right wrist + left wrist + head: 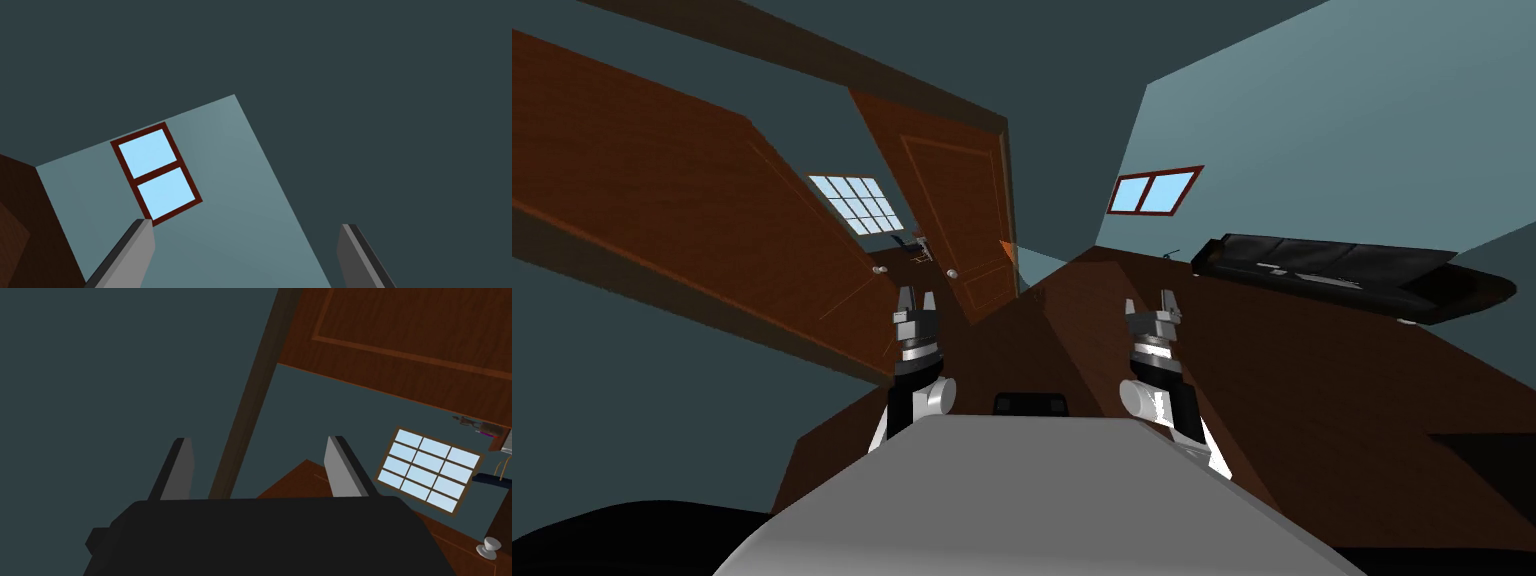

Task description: Push the door open

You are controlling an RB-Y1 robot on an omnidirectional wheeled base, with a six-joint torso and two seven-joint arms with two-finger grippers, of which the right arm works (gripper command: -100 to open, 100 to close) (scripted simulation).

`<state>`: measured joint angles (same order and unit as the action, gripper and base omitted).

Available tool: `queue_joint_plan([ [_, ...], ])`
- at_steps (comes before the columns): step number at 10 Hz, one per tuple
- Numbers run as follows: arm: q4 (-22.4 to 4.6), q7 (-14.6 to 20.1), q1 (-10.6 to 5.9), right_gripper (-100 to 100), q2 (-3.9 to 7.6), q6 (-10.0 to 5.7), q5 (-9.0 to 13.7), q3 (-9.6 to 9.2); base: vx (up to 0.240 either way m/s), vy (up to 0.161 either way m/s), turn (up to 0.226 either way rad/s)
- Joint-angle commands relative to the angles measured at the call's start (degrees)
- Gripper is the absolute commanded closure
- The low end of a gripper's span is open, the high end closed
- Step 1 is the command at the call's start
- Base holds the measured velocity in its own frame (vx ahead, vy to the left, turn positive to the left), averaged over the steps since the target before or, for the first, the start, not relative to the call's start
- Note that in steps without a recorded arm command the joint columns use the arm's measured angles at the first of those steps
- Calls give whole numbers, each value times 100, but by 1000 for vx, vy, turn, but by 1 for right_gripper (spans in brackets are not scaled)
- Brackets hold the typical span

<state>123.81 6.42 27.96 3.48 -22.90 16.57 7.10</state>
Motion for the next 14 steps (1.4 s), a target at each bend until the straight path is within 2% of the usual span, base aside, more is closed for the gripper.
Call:
queue_joint_plan([
  [1,-59,47,-44,-100,16,-9,166,57,20,10,-211],
  [3,-132,108,-85,-100,29,-33,407,123,20,6,-283],
  [14,-472,395,-276,-100,80,-143,1536,433,17,10,-197],
])
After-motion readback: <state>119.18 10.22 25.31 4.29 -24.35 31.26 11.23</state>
